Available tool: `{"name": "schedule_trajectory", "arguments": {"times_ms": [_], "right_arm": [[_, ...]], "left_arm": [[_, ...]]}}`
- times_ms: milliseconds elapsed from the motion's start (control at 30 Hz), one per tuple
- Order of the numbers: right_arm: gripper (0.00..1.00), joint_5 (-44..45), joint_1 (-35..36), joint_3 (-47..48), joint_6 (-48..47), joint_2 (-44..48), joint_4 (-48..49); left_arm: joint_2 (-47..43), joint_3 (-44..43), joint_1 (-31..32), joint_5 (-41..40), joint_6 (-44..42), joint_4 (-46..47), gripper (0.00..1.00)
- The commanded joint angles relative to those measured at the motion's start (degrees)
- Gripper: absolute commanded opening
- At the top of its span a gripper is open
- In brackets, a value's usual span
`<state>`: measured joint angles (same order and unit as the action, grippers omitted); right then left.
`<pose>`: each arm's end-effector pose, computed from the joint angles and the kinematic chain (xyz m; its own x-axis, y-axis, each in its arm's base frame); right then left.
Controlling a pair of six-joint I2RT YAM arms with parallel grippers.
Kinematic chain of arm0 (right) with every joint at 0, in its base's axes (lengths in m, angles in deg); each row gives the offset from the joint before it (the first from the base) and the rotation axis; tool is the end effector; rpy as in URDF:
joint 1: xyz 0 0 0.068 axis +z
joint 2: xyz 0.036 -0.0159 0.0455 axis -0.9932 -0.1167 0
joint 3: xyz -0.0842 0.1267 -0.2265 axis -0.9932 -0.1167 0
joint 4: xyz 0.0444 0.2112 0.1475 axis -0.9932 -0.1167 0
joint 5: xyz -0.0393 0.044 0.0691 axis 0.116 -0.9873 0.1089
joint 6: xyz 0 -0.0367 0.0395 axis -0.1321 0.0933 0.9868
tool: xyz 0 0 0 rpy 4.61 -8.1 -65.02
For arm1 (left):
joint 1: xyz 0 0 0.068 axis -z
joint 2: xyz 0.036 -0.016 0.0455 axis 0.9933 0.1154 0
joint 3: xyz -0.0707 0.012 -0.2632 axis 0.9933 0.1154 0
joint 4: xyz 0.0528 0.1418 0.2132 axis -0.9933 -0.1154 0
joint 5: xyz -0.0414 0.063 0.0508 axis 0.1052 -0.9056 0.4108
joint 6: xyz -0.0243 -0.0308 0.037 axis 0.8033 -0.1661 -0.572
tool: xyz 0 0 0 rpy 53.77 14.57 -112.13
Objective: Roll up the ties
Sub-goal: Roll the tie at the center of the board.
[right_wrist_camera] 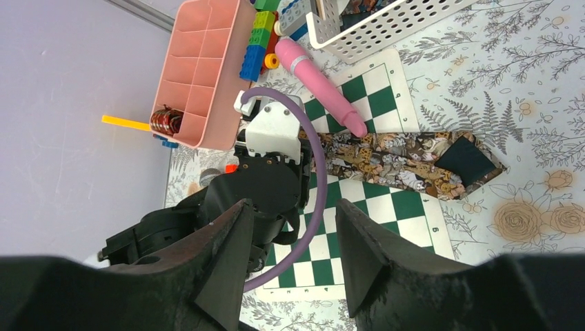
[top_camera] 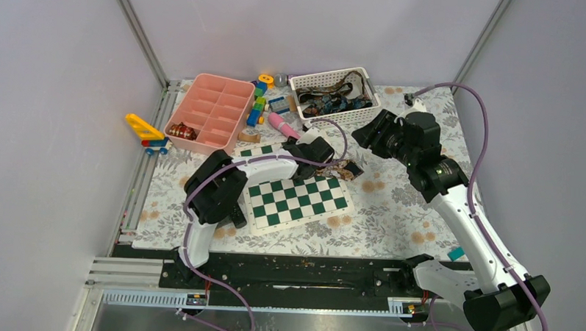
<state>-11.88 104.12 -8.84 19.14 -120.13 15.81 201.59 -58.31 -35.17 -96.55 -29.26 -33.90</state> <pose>0.2234 0.0881 0.3789 -0.4779 0.4651 -0.7451 -0.1780 0.7794 0.6007 0.2962 -0.2933 0.1724 -0.6606 0.4020 -0.6341 0.1014 0.8846 0.4552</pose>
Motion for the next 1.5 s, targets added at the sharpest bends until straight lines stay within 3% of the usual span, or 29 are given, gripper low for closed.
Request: {"name": "schedule_trajectory", "arguments": {"times_ms": [0, 1033, 1467], "right_arm": [[0.55, 0.9, -0.5, 2.0, -0.3, 1.4, -0.4], [0.57, 0.0, -0.9, 0.4, -0.1, 2.1, -0.4], [0.57, -0.3, -1.0, 0.4, 0.1, 1.7, -0.3]], "left_arm": [[1.1, -2.7, 0.9, -3.5, -1.6, -1.0, 0.42], [4.9, -8.9, 4.1, 1.7, -2.5, -4.1, 0.46], [4.9, -10.4, 4.2, 6.0, -1.5, -4.2, 0.56]]}}
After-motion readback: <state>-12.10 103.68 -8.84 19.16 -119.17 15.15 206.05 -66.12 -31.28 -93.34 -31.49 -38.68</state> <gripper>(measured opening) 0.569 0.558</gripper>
